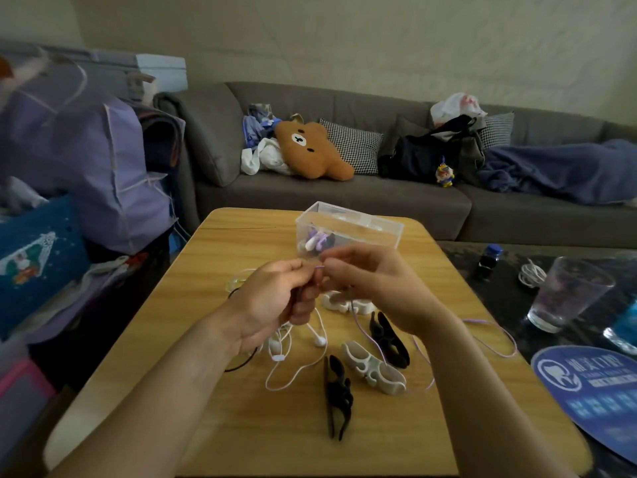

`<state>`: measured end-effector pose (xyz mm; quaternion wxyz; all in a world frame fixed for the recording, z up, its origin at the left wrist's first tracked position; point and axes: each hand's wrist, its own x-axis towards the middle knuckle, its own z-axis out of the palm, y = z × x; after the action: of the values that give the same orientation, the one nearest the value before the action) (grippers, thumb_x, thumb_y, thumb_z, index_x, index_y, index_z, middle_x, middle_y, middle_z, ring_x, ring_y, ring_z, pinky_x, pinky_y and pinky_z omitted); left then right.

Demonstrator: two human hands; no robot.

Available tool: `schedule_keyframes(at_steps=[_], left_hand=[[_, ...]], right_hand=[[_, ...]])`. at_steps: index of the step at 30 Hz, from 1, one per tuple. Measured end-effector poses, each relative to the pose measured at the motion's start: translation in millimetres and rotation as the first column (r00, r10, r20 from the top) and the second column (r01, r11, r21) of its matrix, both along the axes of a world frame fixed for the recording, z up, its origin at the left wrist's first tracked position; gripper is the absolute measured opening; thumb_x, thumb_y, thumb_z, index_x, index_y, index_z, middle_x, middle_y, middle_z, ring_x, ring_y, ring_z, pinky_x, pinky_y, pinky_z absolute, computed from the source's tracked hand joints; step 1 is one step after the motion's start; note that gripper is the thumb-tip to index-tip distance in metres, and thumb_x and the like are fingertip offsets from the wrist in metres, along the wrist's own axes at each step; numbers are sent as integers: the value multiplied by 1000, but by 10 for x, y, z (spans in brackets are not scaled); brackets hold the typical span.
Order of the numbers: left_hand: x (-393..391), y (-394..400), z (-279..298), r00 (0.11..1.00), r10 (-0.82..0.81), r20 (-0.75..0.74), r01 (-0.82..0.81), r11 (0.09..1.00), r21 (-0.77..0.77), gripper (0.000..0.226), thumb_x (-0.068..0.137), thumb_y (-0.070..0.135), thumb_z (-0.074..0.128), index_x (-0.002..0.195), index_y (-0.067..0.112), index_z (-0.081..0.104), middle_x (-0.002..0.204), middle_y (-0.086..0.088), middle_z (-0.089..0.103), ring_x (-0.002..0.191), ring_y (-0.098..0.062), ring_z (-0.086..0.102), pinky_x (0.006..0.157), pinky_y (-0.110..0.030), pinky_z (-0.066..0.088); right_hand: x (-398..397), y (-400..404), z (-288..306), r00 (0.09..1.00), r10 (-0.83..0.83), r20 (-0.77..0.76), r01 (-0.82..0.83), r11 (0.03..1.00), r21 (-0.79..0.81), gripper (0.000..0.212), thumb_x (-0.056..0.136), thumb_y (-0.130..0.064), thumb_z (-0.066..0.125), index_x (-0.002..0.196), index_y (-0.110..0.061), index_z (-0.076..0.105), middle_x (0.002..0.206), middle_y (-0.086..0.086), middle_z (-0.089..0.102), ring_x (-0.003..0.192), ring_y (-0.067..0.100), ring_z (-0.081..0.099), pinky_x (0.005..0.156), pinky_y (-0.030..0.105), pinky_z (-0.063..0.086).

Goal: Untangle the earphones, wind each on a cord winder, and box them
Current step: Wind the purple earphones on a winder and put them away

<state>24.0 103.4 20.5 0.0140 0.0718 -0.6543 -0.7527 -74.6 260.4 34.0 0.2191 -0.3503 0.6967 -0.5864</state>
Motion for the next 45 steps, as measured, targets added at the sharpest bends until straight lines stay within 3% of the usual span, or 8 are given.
schedule_keyframes(at_steps=[3,9,20,28,33,38,41,45], left_hand=[[84,-34,-47,1000,18,5,-18,998,67,26,107,19,35,86,11,48,61,0,22,57,-17,11,52,-31,10],[130,-109,-112,992,-120,39,113,983,146,22,102,16,38,88,7,52,67,-3,36,57,-16,32,51,-26,32],[42,5,-192,995,-32,-94,60,946,318,26,85,9,58,109,3,66,86,-8,70,69,-16,66,69,-29,49],[14,36,-147,946,306,-107,-226,859,460,9,99,3,49,95,3,57,111,-23,72,99,-24,73,46,-16,40],[18,50,-160,925,344,-164,-283,908,310,11,93,-6,55,103,-3,59,106,-22,73,102,-28,72,46,-16,36],[37,43,-193,912,313,-266,-323,946,7,13,93,-5,60,105,-4,65,100,-12,76,95,-21,74,52,-14,47],[18,-3,-278,903,274,-330,-386,856,-345,12,95,-5,59,100,2,67,90,-2,78,83,-12,75,67,-19,56],[31,8,-286,934,156,-320,-310,799,-515,24,97,-2,55,97,17,69,82,-3,76,75,-5,71,70,-16,53]], right_hand=[[11,-5,-26,978,133,160,-160,972,174,25,91,-26,67,105,-5,68,72,8,64,50,15,55,45,21,41],[1,136,-7,947,148,285,-164,986,32,27,93,-29,59,96,-5,69,55,-5,38,46,7,30,42,16,28],[206,-73,-293,990,-124,-63,133,976,170,45,102,-35,53,83,3,66,53,-6,53,46,6,41,46,19,34],[311,-141,-301,941,-9,-338,131,931,341,33,103,-37,53,82,-22,74,55,-5,56,42,4,41,44,16,33],[371,-188,-288,889,42,-456,147,916,372,40,101,-34,55,79,-4,71,47,-5,40,43,10,33,43,19,29],[381,-147,-262,888,74,-454,121,915,386,41,99,-33,58,70,-5,64,56,11,53,45,9,38,46,19,33],[358,-139,-238,903,36,-429,134,923,361,32,97,-37,60,78,-14,71,65,5,66,49,13,52,52,26,45],[286,-83,-211,875,-65,-480,216,939,266,27,93,-39,67,77,-19,76,59,2,62,48,8,45,51,31,41]])
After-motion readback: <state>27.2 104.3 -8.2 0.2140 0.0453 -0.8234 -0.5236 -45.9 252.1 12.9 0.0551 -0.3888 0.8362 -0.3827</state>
